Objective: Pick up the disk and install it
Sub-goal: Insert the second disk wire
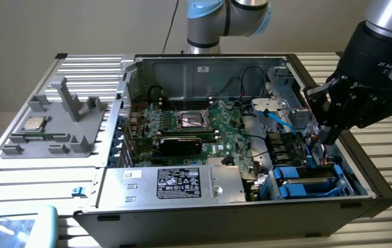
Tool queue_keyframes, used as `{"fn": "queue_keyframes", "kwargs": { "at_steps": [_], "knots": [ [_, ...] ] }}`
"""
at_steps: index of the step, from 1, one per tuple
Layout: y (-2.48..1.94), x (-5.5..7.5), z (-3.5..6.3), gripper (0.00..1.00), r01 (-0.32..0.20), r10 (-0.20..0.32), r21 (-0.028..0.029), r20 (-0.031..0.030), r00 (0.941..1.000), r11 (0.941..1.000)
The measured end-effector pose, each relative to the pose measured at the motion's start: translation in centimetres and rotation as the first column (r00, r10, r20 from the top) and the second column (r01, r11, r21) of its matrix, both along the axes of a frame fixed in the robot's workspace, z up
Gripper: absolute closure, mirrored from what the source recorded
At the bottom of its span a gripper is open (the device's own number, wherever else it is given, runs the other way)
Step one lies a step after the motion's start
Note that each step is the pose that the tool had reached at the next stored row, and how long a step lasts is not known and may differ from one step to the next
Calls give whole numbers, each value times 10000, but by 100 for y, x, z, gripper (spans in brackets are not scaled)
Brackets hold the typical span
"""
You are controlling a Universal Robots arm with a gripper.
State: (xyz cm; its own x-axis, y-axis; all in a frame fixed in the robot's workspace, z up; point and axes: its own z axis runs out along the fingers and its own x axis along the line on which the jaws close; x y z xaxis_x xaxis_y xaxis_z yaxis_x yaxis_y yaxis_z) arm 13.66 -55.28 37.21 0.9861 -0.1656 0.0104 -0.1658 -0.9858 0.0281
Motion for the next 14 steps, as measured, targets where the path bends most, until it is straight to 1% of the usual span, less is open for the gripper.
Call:
{"fn": "queue_keyframes", "kwargs": {
  "at_steps": [4, 5, 8, 10, 14],
  "knots": [
    [-4, -7, 0, 89, -3, 3, 0, 0, 10000, 10000],
    [-14, -12, 1, 89, -17, 17, -1, 1, 10000, 10000],
    [-68, -31, 0, 89, -89, 89, -1, 9, 10000, 10000],
    [-75, -41, 0, 89, -206, 206, 0, 36, 9998, 9998],
    [-90, -54, -4, 89, -576, 576, 3, 52, 9983, 9983]
  ]
}}
